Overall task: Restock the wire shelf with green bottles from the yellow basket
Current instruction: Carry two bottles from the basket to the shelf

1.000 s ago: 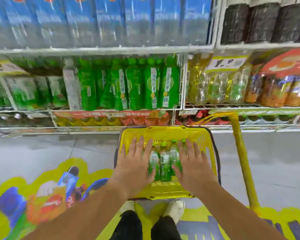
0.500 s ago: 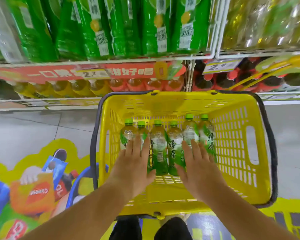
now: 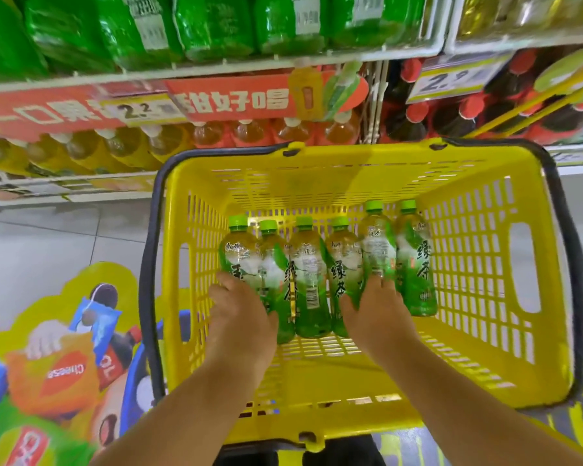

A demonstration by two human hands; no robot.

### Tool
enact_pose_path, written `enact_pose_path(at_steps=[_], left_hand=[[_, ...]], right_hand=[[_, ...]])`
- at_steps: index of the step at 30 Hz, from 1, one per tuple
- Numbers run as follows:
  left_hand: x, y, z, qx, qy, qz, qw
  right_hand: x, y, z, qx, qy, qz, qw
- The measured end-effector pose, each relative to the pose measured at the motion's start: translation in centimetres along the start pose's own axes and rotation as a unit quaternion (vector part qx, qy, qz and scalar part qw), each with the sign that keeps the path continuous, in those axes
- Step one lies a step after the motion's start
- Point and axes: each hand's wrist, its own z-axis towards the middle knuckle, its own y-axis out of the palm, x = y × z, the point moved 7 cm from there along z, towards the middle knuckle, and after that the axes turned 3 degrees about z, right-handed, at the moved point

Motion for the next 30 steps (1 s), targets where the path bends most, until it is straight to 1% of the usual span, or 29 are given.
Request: enact_pose_path(at_steps=[3, 7, 9, 11, 13, 17, 20, 23, 25, 27, 30], left_hand=[[0.1, -0.5, 0.7, -0.009, 0.022, 0.051, 0.998], [-0.3, -0.6, 0.9, -0.005, 0.028, 0.028, 0.999], [-0.2, -0.4, 1.0, 0.004, 0.023, 0.008, 1.000], [0.0, 0.0, 0.9, 0.010, 0.024, 0.012, 1.000], [0.0, 0.1, 0.8, 0.009, 0.019, 0.008, 1.000], [-0.5, -0.1, 0.9, -0.003, -0.019, -0.021, 1.000], [-0.2, 0.3, 0.8, -0.014, -0.030, -0.044, 0.998], [0.4, 1.1, 0.2, -0.035, -0.027, -0.132, 0.990], [0.6, 1.7, 0.0, -0.041, -0.005, -0.166, 0.985], [0.9, 2.0, -0.1, -0.039, 0.021, -0.187, 0.981], [1.4, 2.5, -0.4, -0.060, 0.032, -0.212, 0.975]], right_hand=[[-0.5, 0.8, 0.7, -0.003, 0.056, 0.050, 0.997], [-0.6, 0.3, 1.5, 0.015, 0.108, 0.067, 0.992], [-0.5, -0.2, 1.9, 0.017, 0.111, 0.047, 0.993], [-0.6, -0.3, 2.2, 0.014, 0.108, 0.037, 0.993], [-0.5, -0.1, 2.5, 0.008, 0.115, 0.039, 0.993], [-0.3, 0.5, 2.9, 0.007, 0.120, 0.065, 0.991], [0.0, 0.5, 2.6, 0.027, 0.131, 0.132, 0.982], [0.0, 0.6, 2.0, 0.040, 0.131, 0.232, 0.963], [0.2, 0.9, 1.8, 0.033, 0.127, 0.288, 0.949], [0.5, 0.8, 1.8, 0.033, 0.112, 0.309, 0.944], [0.7, 0.0, 1.3, 0.021, 0.089, 0.335, 0.938]])
